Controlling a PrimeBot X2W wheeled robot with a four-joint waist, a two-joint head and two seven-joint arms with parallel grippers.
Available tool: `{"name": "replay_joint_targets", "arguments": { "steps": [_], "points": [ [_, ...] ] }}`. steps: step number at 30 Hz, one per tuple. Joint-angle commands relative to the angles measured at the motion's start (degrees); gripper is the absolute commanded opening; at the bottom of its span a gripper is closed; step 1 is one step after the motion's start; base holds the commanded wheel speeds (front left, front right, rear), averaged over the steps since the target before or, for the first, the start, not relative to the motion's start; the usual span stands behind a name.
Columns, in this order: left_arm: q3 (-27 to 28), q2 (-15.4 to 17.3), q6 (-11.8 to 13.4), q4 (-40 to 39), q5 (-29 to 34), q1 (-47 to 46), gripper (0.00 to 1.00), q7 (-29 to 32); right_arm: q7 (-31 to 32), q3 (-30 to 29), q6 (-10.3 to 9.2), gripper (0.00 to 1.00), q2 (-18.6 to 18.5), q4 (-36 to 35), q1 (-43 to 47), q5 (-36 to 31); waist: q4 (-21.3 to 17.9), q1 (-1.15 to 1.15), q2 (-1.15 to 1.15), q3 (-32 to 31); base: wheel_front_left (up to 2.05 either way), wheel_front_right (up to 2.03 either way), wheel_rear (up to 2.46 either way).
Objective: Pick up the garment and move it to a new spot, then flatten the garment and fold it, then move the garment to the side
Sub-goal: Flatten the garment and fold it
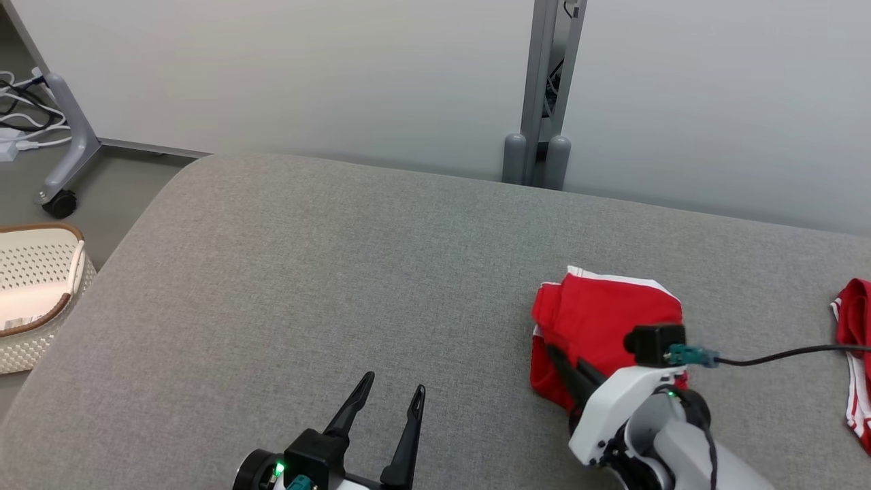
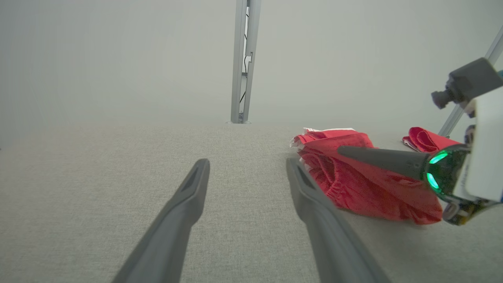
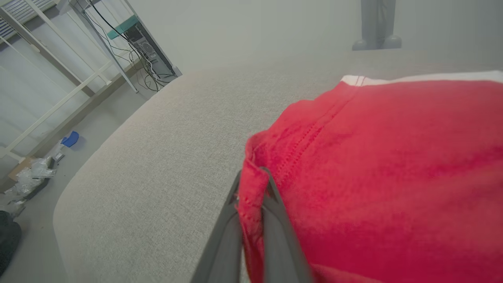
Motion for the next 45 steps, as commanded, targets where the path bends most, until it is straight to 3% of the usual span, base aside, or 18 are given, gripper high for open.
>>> {"name": "replay_joint_targets", "arguments": {
  "steps": [1, 2, 4, 5, 10, 15, 18, 22, 29, 36, 45],
  "points": [
    [0.0, 0.2, -0.3, 0.2, -0.4, -0.2, 1.0, -0.3, 0.0, 0.6, -0.03, 0.02, 0.3, 0.4, 0.4, -0.4, 0.1, 0.0, 0.0, 0.0, 0.0, 0.0, 0.0],
    [0.0, 0.2, -0.3, 0.3, -0.4, -0.2, 1.0, -0.3, 0.1, 1.2, -0.03, 0.08, 0.7, 0.6, 0.6, -0.3, 0.2, 0.0, 0.0, 0.0, 0.0, 0.0, 0.0],
    [0.1, 0.2, -0.3, 0.4, -0.5, -0.2, 1.0, -0.3, 0.2, 2.3, -0.03, 0.45, 1.2, 1.1, 0.9, 0.0, 0.2, 0.0, 0.0, 0.0, 0.0, 0.0, 0.0],
    [0.1, 0.2, -0.2, 0.5, -0.6, -0.1, 1.0, -0.3, -0.2, 2.7, -0.03, 1.0, 1.4, 1.3, 1.0, 0.1, 0.1, 0.0, 0.0, -0.1, 0.0, 0.0, 0.0],
    [0.3, 0.3, 0.3, 0.6, -0.9, 0.4, 1.0, -0.3, -2.9, 4.3, -0.03, 1.0, 1.7, 0.4, 1.1, 0.4, -1.1, 0.0, 0.0, -0.4, 0.0, 0.0, 0.0],
    [0.7, 0.5, 0.7, 0.5, -1.2, 0.7, 1.0, -0.3, -7.3, 2.9, -0.03, 1.0, -1.2, -2.9, 0.8, -1.6, -3.6, 0.0, 0.0, -1.0, 0.0, 0.0, 0.0],
    [1.9, 1.0, 1.3, 0.0, -1.7, 0.7, 1.0, -0.4, -8.1, -0.2, -0.03, 1.0, -3.2, -4.2, 1.3, -5.5, -6.1, 0.0, 0.0, -1.2, 0.0, 0.0, 0.0],
    [3.8, 1.7, 2.3, -0.8, -1.8, 0.7, 1.0, -0.4, -8.2, -9.3, -0.03, 1.0, -4.3, -9.8, 4.1, -12.1, -9.8, 0.0, 0.0, -1.1, 0.0, 0.0, 0.0],
    [7.0, 2.5, 3.7, -1.7, -2.3, 0.9, 1.0, -0.5, -8.1, -22.4, -0.03, 1.0, -3.3, -19.9, 12.6, -24.2, -14.1, 0.0, 0.0, -1.4, 0.0, 0.0, 0.0],
    [10.4, 2.2, 4.4, -3.0, -1.5, 2.7, 1.0, -0.5, -8.2, -27.6, -0.03, 1.0, -1.7, -26.2, 20.6, -30.3, -16.3, 0.0, 0.0, -2.3, 0.0, 0.0, 0.0],
    [13.3, 0.6, 2.9, -3.1, 0.5, 5.9, 1.0, -0.5, -8.1, -29.6, -0.03, 1.0, -0.6, -30.6, 29.2, -32.9, -17.2, 0.0, 0.0, -4.0, 0.0, 0.0, 0.0]
  ]
}}
